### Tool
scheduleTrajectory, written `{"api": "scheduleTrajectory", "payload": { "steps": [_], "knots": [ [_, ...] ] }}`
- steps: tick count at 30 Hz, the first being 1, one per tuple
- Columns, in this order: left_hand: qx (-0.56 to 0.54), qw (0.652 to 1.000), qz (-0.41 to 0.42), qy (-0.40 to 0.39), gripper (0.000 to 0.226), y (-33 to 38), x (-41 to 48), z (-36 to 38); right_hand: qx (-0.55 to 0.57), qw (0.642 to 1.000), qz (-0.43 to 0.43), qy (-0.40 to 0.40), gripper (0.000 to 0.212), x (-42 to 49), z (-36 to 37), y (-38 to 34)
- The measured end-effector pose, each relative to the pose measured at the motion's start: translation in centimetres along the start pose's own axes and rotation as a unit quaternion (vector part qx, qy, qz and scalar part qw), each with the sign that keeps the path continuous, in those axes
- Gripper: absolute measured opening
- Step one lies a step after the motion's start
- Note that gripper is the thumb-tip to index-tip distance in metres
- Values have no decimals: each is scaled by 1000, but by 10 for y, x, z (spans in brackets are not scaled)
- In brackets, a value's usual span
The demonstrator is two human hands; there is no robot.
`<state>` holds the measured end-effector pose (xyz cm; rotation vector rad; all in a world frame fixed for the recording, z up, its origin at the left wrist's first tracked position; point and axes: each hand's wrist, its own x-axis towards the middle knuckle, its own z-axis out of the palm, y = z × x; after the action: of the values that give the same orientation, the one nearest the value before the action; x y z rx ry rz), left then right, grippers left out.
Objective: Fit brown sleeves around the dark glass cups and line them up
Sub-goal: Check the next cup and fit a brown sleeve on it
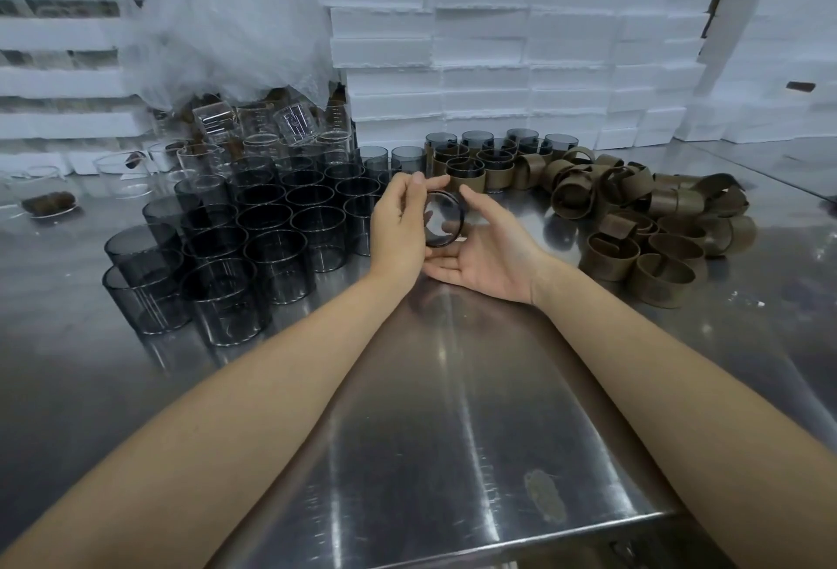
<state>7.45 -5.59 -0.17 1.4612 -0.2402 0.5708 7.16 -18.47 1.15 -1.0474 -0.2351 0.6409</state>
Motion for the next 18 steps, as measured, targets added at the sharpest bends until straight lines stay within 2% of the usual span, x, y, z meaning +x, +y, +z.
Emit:
{"api": "scheduleTrajectory", "payload": {
  "steps": [3,6,8,9,10,11,13,14,16,18],
  "knots": [
    [20,1000,5,14,28,-1,3,-4,-33,999,-36,-1,53,1,0,3],
    [50,998,27,-31,26,2,0,-3,-85,990,-89,73,51,5,1,8],
    [118,986,88,-76,29,7,-6,0,-162,965,-136,153,45,6,3,7],
    [177,968,148,-101,33,8,-10,2,-204,942,-169,204,40,6,1,5],
    [252,934,216,-133,38,10,-13,4,-253,912,-201,252,34,5,-2,3],
    [333,885,279,-169,44,12,-15,6,-310,879,-224,284,31,2,-5,1],
    [467,785,338,-227,58,15,-22,13,-439,823,-234,276,36,-4,-14,0],
    [513,756,331,-235,63,16,-25,17,-492,801,-228,253,42,-7,-17,2],
    [569,737,298,-213,66,15,-26,20,-540,772,-243,230,47,-7,-16,6],
    [583,751,257,-175,65,13,-25,17,-529,771,-277,223,39,-3,-12,8]
  ]
}}
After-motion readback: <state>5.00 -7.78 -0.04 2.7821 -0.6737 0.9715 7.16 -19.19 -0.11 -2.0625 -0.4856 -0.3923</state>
